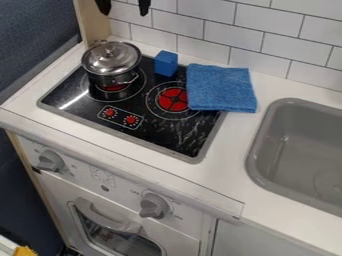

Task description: Move the blue object to the lower left corner of the stove

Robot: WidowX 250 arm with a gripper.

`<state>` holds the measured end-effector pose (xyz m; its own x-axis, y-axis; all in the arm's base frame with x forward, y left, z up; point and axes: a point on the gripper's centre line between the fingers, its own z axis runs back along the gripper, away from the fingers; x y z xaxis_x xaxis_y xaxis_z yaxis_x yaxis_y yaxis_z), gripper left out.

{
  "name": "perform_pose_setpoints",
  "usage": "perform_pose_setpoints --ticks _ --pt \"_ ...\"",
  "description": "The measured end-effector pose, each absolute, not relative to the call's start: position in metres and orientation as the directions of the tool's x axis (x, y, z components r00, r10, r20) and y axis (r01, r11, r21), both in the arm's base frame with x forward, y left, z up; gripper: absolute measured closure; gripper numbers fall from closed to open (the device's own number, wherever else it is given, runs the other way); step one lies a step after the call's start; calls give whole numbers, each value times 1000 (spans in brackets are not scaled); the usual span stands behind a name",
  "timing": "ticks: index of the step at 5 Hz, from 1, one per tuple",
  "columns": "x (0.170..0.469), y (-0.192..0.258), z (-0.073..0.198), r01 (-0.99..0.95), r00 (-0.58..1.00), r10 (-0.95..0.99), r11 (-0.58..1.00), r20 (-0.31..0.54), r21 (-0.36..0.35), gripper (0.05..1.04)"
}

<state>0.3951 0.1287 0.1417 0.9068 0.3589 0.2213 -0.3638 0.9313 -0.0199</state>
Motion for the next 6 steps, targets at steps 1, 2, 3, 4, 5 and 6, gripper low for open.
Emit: perform_pose_setpoints --ticks 1,2,3,4,5,6 --pt "395 128 128 -363 914 361 931 188 -21 83" --pt "402 116 117 -316 934 317 948 164 -36 83" --pt "412 100 115 -257 952 259 966 165 -37 83" --pt "420 92 106 -215 964 219 976 153 -42 83" --pt "430 83 86 -161 978 163 987 127 -26 83" --pt "437 80 73 -142 984 143 990 105 -18 83"
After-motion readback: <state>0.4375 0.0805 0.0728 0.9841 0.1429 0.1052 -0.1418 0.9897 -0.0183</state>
